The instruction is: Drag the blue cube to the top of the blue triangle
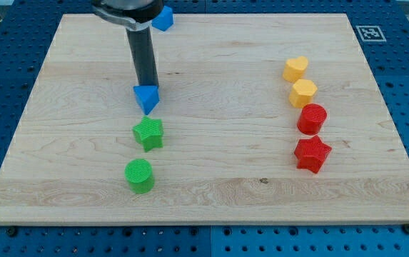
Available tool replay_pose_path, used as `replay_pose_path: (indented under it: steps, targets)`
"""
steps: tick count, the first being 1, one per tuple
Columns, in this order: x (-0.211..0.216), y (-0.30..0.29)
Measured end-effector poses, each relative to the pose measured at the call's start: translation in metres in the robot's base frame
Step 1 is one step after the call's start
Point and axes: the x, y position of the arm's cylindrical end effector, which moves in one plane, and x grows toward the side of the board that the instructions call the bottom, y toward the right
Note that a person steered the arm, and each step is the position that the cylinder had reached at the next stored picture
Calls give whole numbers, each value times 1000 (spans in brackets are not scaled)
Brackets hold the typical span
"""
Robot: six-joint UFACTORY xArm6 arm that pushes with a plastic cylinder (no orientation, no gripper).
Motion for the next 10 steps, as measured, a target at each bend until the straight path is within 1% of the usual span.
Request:
replay_pose_path:
  steps: [1,2,3,4,5,6,7,8,9,10]
  targets:
    - [3,-3]
    - [-47,-18]
    - [-124,-50]
    - [-212,-80]
    - [-213,-75]
    - [-211,-42]
    - [-211,17]
    - [-208,42]
    - [-194,45]
    - [-187,62]
